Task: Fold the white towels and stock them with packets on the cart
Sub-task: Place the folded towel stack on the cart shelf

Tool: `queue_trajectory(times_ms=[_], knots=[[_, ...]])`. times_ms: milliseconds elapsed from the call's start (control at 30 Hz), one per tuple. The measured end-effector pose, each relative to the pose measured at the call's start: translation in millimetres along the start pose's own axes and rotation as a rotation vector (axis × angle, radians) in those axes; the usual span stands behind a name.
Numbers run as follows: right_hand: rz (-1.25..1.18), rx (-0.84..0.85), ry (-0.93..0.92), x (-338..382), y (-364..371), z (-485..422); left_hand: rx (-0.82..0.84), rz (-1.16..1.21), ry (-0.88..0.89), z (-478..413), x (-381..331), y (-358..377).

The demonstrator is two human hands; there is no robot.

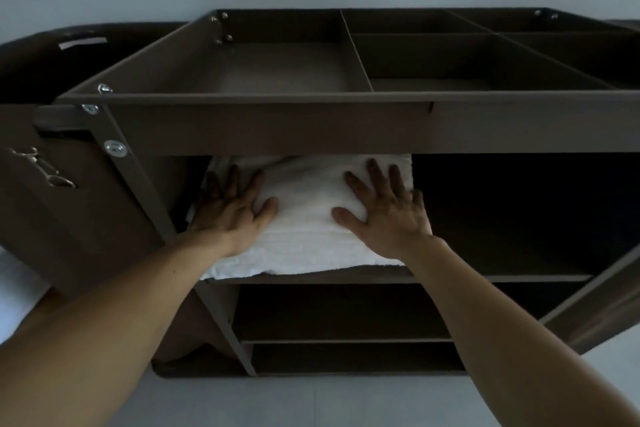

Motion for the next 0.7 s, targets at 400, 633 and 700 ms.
queue_trajectory(times_ms=[400, 633, 700], knots=[[0.073, 0.044, 0.086, 24, -4, 7, 0.003, -0.027, -0.037, 27, 3, -1], [0.023, 0.14, -0.054, 110, -30, 75, 0.037, -0.018, 0.229, 126, 18, -36], [0.04, 0.166, -0.114, 145, -43, 87, 0.027, -0.002, 0.292, 160, 42, -45]])
Point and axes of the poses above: each hand's wrist, its own z-axis away from the middle knuckle, its own y-axis out of the palm, x = y × z, the point moved 1 cm from there along -z, towards the middle knuckle, and after that the axes turned 4 degrees about -x, right-handed, at the moved point
